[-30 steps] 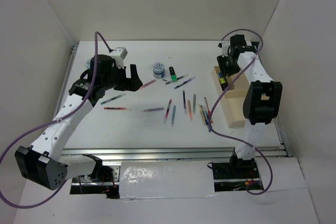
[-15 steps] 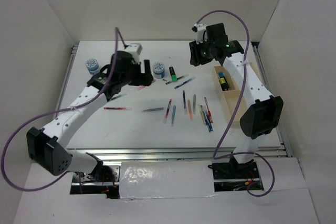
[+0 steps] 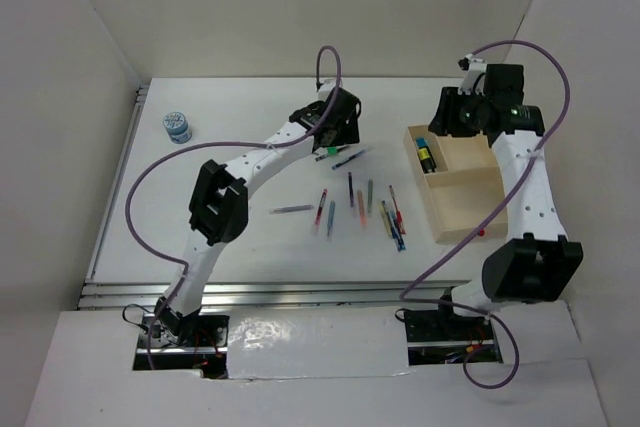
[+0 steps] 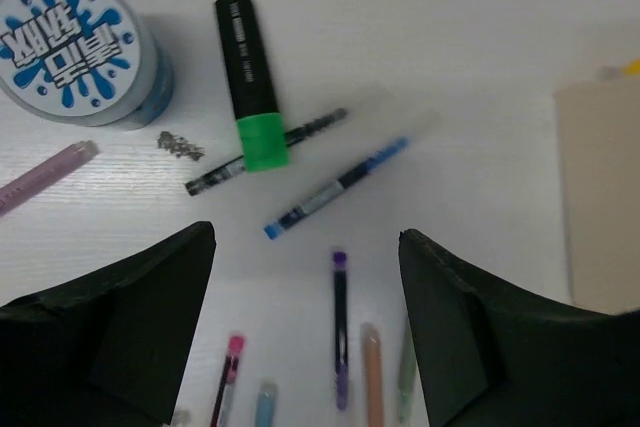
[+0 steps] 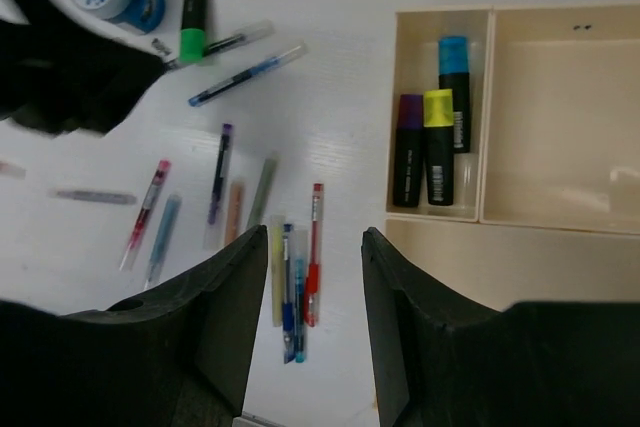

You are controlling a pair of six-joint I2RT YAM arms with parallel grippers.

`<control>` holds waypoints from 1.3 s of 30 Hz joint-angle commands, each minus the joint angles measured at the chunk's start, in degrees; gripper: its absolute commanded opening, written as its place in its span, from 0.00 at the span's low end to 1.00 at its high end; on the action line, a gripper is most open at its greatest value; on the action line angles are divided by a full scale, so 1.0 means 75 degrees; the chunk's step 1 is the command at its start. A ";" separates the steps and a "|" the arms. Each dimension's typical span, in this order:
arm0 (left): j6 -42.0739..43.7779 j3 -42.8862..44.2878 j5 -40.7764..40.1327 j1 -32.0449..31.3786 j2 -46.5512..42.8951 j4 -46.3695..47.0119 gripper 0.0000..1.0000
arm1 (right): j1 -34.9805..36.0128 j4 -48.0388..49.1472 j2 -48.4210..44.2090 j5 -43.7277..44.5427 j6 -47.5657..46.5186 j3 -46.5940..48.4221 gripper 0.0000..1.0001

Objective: Sort the stationery into containers
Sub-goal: Pick up the pen from the center of the board.

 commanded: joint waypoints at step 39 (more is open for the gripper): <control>-0.0505 0.0058 -0.0864 0.0518 0.2189 0.2817 0.74 | -0.0078 -0.0025 -0.0815 -0.1236 -0.0314 -0.1090 0.50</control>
